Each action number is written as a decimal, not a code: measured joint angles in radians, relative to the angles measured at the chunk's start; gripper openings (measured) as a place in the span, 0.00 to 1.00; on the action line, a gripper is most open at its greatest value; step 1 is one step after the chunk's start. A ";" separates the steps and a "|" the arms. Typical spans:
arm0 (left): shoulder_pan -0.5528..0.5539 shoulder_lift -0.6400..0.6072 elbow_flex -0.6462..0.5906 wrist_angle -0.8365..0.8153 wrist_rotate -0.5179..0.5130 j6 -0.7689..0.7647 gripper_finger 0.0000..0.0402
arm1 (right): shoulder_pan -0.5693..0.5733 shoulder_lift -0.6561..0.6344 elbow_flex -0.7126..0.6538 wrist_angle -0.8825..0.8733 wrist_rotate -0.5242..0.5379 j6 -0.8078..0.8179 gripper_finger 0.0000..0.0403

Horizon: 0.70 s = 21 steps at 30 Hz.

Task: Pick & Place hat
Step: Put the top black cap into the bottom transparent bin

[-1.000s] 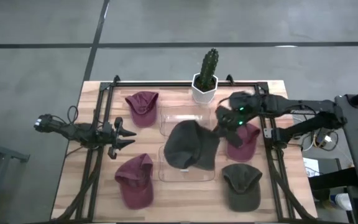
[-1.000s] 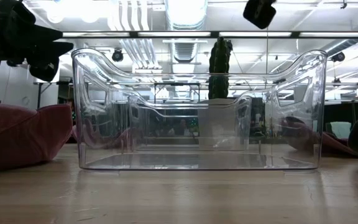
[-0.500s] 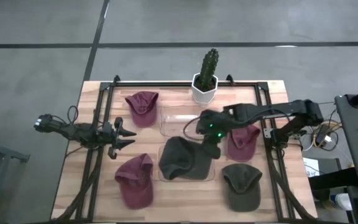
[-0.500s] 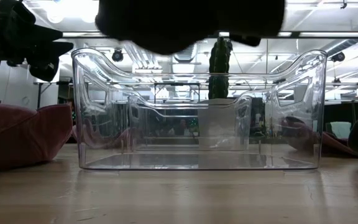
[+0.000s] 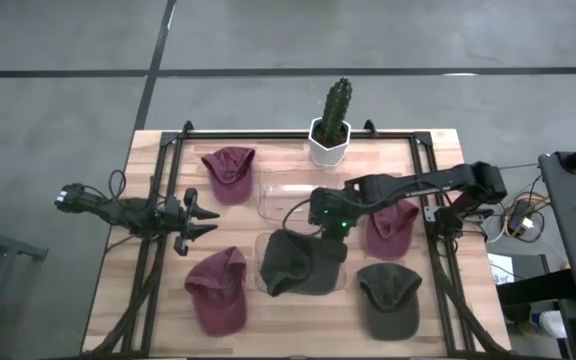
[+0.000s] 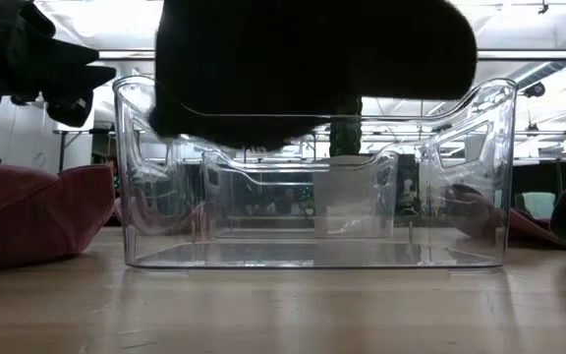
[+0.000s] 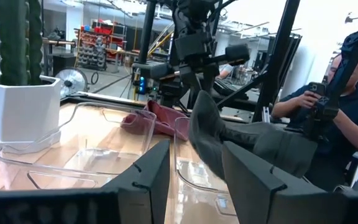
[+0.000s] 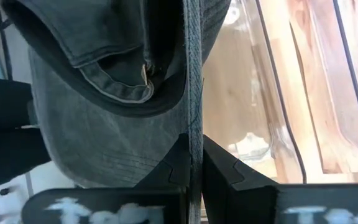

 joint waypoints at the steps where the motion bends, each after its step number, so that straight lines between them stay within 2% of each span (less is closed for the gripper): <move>1: 0.000 0.000 0.000 0.000 0.000 0.000 0.35 | 0.000 0.005 0.000 0.000 0.001 0.000 0.03; 5: 0.000 0.002 0.000 0.000 0.000 0.001 0.35 | 0.000 0.024 0.000 -0.015 0.033 0.000 0.03; 21: 0.000 0.005 0.000 -0.001 0.000 0.001 0.35 | -0.001 0.039 -0.002 -0.016 0.035 -0.004 0.03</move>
